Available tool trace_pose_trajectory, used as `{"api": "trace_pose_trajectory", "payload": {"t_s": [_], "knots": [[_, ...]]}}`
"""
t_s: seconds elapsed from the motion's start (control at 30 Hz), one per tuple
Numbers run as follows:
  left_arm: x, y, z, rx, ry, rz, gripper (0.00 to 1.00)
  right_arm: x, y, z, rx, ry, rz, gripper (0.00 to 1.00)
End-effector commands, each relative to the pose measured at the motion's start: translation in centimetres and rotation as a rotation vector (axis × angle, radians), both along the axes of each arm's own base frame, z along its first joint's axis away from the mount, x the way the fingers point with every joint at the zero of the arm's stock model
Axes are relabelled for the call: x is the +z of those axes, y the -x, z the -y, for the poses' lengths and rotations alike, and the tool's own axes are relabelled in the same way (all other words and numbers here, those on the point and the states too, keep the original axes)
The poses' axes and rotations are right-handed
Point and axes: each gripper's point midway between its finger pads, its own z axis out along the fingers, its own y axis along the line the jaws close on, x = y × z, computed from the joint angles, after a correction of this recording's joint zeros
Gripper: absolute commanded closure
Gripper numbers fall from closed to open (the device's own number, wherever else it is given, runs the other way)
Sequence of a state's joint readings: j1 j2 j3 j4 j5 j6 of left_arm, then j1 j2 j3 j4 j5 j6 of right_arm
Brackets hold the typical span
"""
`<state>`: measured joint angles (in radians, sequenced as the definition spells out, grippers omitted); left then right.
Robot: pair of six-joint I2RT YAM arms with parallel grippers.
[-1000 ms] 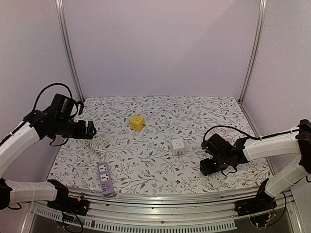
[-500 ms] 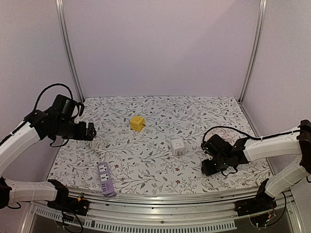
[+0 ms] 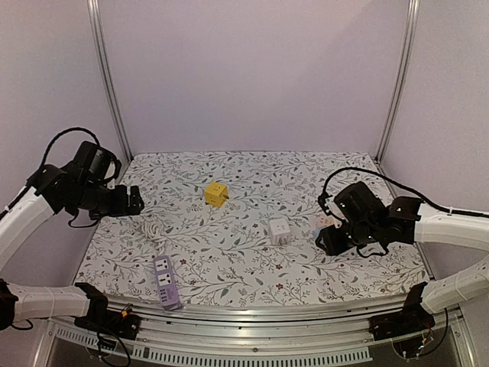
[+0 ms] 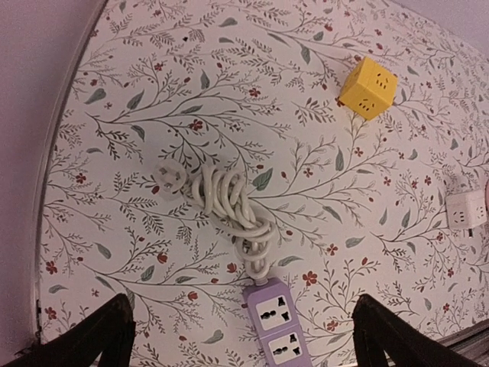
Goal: Insert the plug
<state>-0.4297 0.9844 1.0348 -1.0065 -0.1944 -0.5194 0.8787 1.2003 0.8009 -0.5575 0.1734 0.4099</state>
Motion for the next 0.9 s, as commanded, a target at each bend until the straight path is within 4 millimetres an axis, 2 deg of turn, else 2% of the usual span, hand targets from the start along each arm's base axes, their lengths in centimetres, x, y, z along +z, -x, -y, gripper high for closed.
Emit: {"api": "trace_pose_trajectory", "payload": {"t_s": [0.0,0.23,0.37,0.47,0.73,0.87], "knots": [[1.6,0.1,0.4,0.049,0.066,0.011,0.0,1.3,0.5,0.6,0.034,0.027,0.024,0.93],[2.8,-0.7,6.0,-0.149,0.257,-0.079,0.01,2.9,0.4,0.5,0.024,0.003,0.033,0.95],[3.3,-0.7,8.8,-0.254,0.344,-0.14,0.0,4.6,0.3,0.3,0.045,-0.027,0.08,0.95],[3.2,-1.1,9.6,-0.257,0.354,-0.183,0.0,5.8,0.4,0.0,0.086,-0.044,0.108,0.96],[4.3,-1.8,12.9,-0.31,0.452,-0.218,0.0,8.4,1.4,-2.6,0.262,-0.134,0.151,0.97],[5.0,-1.7,15.9,-0.4,0.568,-0.246,0.01,10.1,1.7,-4.4,0.35,-0.183,0.173,0.97]]}}
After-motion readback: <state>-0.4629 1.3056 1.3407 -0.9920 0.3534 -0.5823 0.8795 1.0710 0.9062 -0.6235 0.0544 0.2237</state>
